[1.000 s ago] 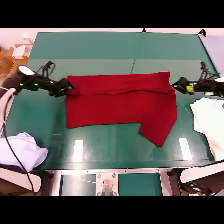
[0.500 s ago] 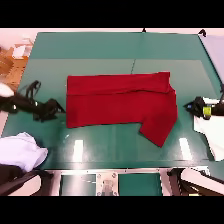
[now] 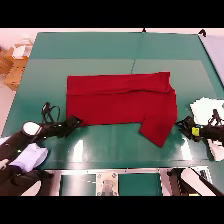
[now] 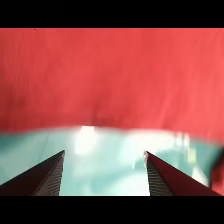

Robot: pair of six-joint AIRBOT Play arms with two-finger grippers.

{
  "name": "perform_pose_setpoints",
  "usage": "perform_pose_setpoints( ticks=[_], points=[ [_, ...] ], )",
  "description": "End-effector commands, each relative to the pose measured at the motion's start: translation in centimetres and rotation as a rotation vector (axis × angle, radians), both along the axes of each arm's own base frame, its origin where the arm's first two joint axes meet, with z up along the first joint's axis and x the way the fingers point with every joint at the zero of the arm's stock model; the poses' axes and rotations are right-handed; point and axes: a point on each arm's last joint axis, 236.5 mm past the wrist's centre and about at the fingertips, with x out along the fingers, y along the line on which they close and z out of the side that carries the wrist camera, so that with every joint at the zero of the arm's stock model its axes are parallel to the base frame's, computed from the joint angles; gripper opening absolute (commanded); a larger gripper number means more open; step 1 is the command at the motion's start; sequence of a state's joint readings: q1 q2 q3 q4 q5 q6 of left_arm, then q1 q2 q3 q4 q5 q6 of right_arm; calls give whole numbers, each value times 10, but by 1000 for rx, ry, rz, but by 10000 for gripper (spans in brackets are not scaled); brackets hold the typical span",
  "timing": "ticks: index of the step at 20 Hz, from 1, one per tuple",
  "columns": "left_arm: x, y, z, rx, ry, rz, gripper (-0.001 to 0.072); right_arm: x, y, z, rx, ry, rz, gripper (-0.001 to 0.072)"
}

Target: Fold the shirts.

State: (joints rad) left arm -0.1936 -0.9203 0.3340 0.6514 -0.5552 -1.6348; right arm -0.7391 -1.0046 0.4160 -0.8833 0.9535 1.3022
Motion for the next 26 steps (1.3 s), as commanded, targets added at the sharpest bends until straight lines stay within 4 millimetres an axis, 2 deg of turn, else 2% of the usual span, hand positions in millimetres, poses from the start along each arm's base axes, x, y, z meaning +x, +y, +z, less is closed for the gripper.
perform_pose_setpoints(
  ticks=[1, 3, 4, 6, 10, 11, 12, 18, 19, 23, 24, 26],
  points=[
    [15, -5, -15, -16, -2, 183, 572, -3, -2, -12, -11, -2, -62, 447],
    [5, -17, -32, -26, 69, 188, 572, 3, -8, -11, -22, -24, -97, 448],
    [8, -16, -36, -20, 67, 211, 572, 7, -10, -10, -21, -39, -117, 448],
    [22, -5, -37, -17, 39, 288, 473, 13, -10, -8, -24, -57, -125, 448],
    [56, 16, -29, 28, -66, 385, 471, 15, 13, -12, -19, -41, -32, 463],
    [60, 17, -30, 37, -73, 392, 260, 13, 17, -15, -18, -29, -9, 511],
    [62, 18, -32, 44, -74, 392, 36, 9, 21, -18, -15, -11, 13, 512],
    [65, 17, -28, 51, -93, 382, 25, -13, 33, -26, 23, 82, 64, 511],
    [64, 17, -28, 51, -92, 381, 25, -13, 38, -28, 41, 84, 63, 511],
    [63, 16, -29, 48, -84, 375, 26, -19, 87, -41, 151, 140, 143, 505],
    [62, 15, -30, 46, -79, 370, 26, -21, 93, -44, 157, 154, 165, 503],
    [59, 12, -31, 42, -69, 362, 26, -19, 93, -43, 156, 152, 172, 485]
  ],
)
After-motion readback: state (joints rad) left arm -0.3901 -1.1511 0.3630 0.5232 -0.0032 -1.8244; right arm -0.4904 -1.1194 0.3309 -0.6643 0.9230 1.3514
